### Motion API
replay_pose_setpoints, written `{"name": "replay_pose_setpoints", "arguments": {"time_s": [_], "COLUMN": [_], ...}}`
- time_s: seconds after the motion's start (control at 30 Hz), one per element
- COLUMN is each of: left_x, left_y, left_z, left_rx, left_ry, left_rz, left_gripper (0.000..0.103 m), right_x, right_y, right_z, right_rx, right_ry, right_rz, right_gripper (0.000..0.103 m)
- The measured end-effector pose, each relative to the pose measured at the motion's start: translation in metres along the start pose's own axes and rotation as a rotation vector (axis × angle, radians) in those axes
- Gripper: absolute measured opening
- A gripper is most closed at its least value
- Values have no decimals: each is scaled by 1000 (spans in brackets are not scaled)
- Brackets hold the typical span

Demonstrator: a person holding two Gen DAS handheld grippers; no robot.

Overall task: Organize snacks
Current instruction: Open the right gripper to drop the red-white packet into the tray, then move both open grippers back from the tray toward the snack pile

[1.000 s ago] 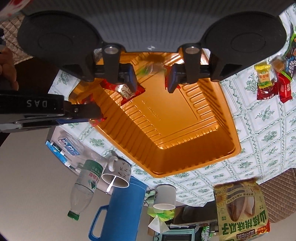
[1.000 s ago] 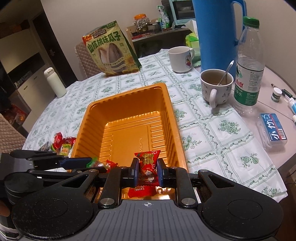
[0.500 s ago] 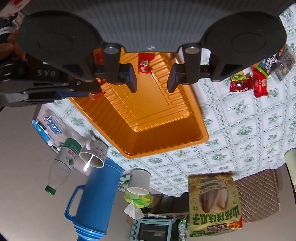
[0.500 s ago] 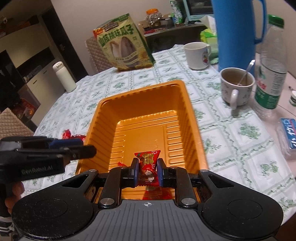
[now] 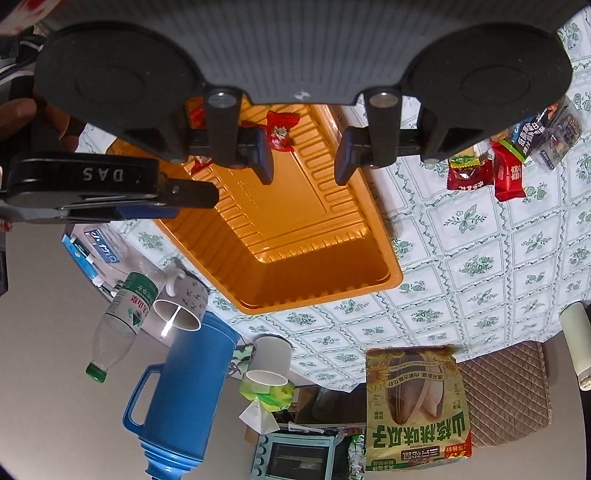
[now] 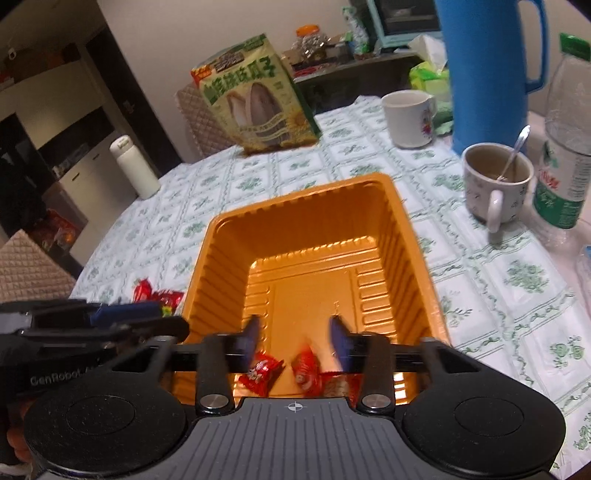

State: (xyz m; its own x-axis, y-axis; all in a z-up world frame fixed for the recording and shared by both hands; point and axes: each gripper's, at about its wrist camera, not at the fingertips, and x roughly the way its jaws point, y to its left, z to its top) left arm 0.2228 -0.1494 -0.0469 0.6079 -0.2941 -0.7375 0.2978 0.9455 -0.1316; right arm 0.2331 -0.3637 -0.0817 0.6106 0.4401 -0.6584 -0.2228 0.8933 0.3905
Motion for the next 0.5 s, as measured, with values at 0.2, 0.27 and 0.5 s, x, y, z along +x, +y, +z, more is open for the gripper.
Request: {"name": "replay_pose_setpoints", "arguments": {"time_s": [0.2, 0.27, 0.5], "left_x": [-6, -9, -20], "left_y": [2, 2, 7], "left_z": [-5, -7, -16], "left_rx": [-4, -4, -12], "left_ry": [2, 2, 3], "left_rz": [-15, -20, -27], "left_gripper": [34, 35, 37], "right_x": [-8, -11, -24], "right_y": [-1, -2, 0], "right_z": [-3, -6, -15], "right_rx": [12, 16, 45], "right_ry": [22, 31, 39], "right_rz": [-25, -32, -52], "right_gripper": [59, 61, 72]}}
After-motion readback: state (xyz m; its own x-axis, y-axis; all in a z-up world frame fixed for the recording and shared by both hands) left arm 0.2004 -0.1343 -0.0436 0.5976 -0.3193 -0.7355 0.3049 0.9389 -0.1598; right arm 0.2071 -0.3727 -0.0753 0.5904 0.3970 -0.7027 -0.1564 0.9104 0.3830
